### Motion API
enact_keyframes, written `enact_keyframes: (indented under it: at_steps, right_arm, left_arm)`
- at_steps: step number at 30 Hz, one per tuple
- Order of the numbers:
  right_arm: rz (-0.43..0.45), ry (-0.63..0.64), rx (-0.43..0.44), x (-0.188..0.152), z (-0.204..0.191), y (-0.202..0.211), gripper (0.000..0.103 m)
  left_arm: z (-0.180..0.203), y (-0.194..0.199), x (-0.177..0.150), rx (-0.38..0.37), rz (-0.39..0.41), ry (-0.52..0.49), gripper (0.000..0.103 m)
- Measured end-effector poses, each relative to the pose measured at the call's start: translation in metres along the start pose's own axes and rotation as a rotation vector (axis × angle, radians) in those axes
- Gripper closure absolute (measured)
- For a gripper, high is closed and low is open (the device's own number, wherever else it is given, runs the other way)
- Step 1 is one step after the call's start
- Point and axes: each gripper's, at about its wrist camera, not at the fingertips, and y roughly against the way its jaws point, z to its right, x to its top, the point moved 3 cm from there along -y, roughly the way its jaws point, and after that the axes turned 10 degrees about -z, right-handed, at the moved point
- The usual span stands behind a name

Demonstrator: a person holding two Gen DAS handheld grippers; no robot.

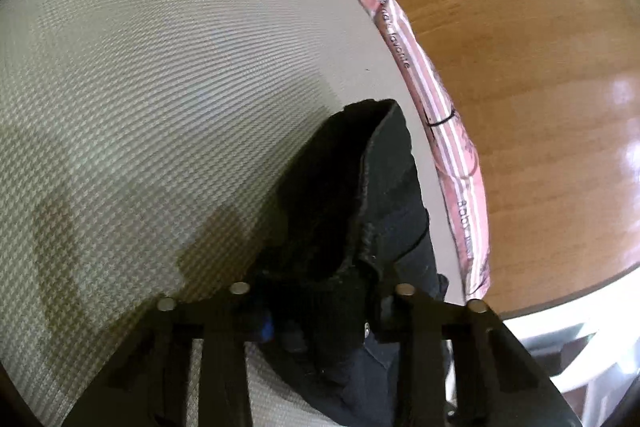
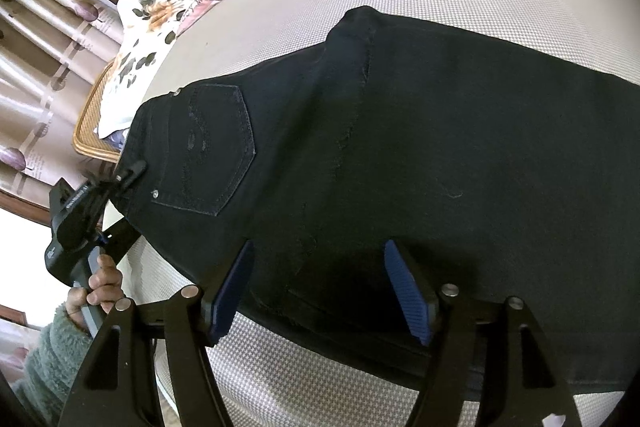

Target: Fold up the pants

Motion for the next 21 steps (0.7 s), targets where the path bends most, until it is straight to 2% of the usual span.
enact_keyframes:
  at_steps: [1,5,14,21]
  right_arm:
    - [-0.002,0.0,0.0,0.001,0.0,0.0,0.037]
    - [-0.003,-0.01,0.004,0.001,0.002,0.003,0.037]
    - [0.072,-0.071,0.009,0.004,0.024,0.034,0.037]
    - [0.172,-0.147,0.013,0.005,0.059,0.08,0.037]
  left_arm:
    - [0.001,0.001,-0.001,0.004,0.001,0.001,0.073]
    - [0.028,0.01,-0.006,0.06,0.028,-0.105,0.076]
    - [0.1,0.018,-0.017,0.007,0.031,-0.275,0.076]
    - [0.183,-0.002,-0.052,-0.037,-0.057,-0.489,0.077]
